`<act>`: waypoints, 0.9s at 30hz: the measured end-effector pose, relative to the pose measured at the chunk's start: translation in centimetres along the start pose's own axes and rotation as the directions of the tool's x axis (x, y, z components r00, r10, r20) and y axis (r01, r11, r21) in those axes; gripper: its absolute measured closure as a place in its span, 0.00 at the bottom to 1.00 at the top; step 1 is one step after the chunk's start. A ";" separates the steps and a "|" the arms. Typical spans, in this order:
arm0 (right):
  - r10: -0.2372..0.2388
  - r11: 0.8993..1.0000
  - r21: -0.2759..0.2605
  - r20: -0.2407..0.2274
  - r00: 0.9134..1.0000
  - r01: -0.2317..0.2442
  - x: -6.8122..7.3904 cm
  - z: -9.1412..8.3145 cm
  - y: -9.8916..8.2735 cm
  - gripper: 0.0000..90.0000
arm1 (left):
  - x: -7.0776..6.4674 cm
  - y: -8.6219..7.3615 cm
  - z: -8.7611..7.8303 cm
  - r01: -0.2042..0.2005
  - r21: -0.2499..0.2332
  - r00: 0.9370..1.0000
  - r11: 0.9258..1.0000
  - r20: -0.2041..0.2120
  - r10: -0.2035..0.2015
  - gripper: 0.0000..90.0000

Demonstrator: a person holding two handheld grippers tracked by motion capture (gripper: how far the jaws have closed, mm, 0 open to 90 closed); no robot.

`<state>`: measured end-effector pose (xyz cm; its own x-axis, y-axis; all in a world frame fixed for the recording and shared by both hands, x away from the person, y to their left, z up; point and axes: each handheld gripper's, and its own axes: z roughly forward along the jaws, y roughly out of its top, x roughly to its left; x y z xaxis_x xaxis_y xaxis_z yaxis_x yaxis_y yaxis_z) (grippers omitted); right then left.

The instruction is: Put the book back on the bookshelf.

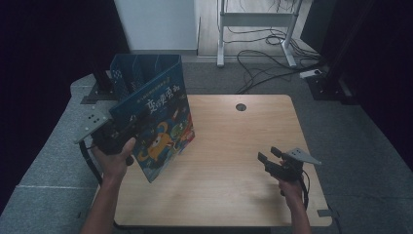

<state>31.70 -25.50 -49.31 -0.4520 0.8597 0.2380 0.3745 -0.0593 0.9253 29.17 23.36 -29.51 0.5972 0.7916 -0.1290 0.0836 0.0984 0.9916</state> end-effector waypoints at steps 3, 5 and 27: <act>0.001 1.000 0.004 0.000 1.000 -0.001 -0.1 0.0 -0.1 0.37 | 0.3 0.1 -0.2 0.001 -0.003 1.000 1.000 -0.007 -0.001 0.91; 0.003 1.000 0.007 0.002 1.000 -0.003 -0.1 0.1 -0.1 0.37 | 0.7 0.2 -0.4 0.011 -0.009 1.000 1.000 -0.012 -0.011 0.91; 0.029 0.999 0.029 0.026 0.999 -0.030 -0.9 0.4 -0.9 0.37 | 2.6 0.6 -1.5 0.001 -0.033 0.994 0.999 -0.107 -0.005 0.91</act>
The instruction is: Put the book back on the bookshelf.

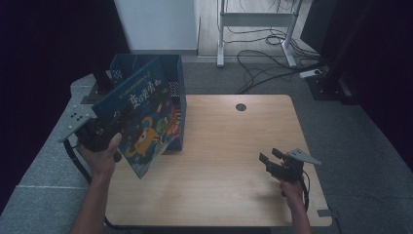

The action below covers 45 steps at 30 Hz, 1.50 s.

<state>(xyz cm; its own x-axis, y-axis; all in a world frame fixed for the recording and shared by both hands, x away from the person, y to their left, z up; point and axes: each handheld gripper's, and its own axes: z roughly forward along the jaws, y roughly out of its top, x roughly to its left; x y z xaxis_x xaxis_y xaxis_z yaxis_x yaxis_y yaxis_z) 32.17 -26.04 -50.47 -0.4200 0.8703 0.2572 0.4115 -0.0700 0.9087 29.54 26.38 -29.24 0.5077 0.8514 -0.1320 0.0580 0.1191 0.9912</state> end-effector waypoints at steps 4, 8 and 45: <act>-0.005 1.000 0.011 0.001 1.000 0.005 0.0 0.3 -0.2 0.37 | 0.5 0.3 0.0 0.006 -0.008 1.000 1.000 -0.019 -0.006 0.91; -0.002 1.000 0.018 0.002 1.000 0.002 -0.1 0.5 -0.3 0.37 | 0.6 0.5 0.4 -0.007 -0.011 0.999 1.000 -0.043 0.007 0.91; -0.003 0.998 0.071 0.004 1.000 0.002 -0.3 1.8 -1.5 0.37 | 0.4 0.3 7.5 -0.026 -0.016 0.983 1.000 -0.181 0.023 0.91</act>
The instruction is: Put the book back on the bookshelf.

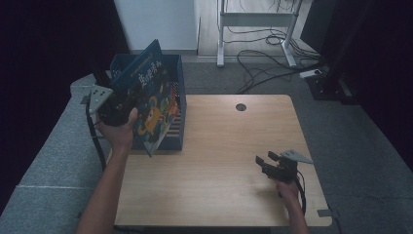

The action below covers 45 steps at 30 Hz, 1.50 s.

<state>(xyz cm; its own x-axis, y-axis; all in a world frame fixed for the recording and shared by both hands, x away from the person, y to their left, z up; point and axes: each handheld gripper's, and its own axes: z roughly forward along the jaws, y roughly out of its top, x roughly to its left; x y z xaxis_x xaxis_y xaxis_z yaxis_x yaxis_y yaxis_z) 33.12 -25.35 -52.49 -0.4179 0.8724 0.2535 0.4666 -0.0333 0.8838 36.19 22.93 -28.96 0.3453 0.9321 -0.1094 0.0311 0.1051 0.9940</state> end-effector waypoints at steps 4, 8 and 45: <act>0.000 1.000 0.003 -0.001 1.000 0.000 0.0 0.0 0.0 0.37 | 0.1 -0.1 0.7 -0.003 -0.006 1.000 1.000 -0.021 0.003 0.91; 0.003 1.000 0.001 0.000 1.000 -0.003 0.0 -0.1 -0.1 0.37 | 0.2 -0.2 1.4 0.002 -0.005 0.999 1.000 -0.033 -0.003 0.91; 0.024 1.000 -0.008 0.012 1.000 -0.024 -0.7 -0.4 -0.3 0.37 | -0.9 -1.1 7.1 -0.025 0.036 0.993 0.999 -0.113 0.029 0.91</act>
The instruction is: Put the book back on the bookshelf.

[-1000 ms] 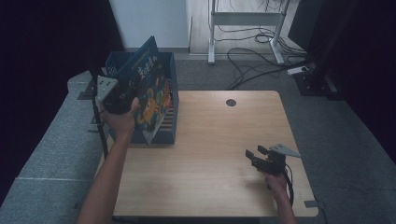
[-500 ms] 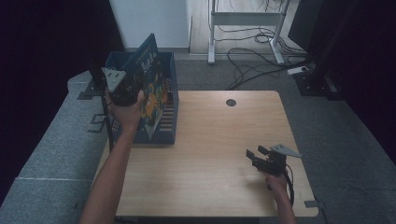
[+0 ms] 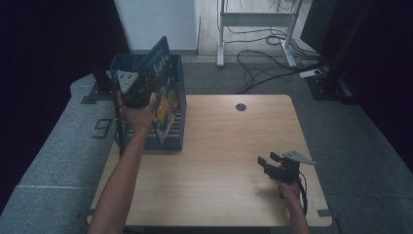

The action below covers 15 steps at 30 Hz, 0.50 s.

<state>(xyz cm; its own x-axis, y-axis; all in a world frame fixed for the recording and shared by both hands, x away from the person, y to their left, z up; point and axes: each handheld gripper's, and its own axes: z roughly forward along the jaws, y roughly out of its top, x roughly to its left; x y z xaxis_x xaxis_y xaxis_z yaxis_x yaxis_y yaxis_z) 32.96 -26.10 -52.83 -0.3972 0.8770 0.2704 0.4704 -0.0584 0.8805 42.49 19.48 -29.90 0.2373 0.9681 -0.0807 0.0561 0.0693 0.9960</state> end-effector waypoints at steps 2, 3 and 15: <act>0.000 1.000 0.004 0.003 1.000 0.000 -0.1 -0.1 0.0 0.37 | -0.1 0.0 0.3 -0.003 -0.009 1.000 1.000 -0.005 0.003 0.91; 0.001 1.000 0.003 0.003 1.000 -0.001 -0.1 0.0 0.0 0.37 | -0.1 -0.1 0.4 -0.005 -0.014 1.000 1.000 -0.007 0.005 0.91; -0.005 1.000 -0.004 0.020 1.000 0.005 -0.1 -0.1 -0.1 0.38 | -0.5 -1.1 2.6 -0.002 -0.021 1.000 1.000 -0.018 0.002 0.91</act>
<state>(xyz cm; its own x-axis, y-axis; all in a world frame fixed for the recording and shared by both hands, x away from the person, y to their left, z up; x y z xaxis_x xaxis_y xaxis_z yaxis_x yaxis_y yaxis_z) 32.90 -26.21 -52.91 -0.3833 0.8867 0.2584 0.4655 -0.0562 0.8833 44.87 18.33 -31.09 0.2203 0.9723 -0.0780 0.0356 0.0719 0.9968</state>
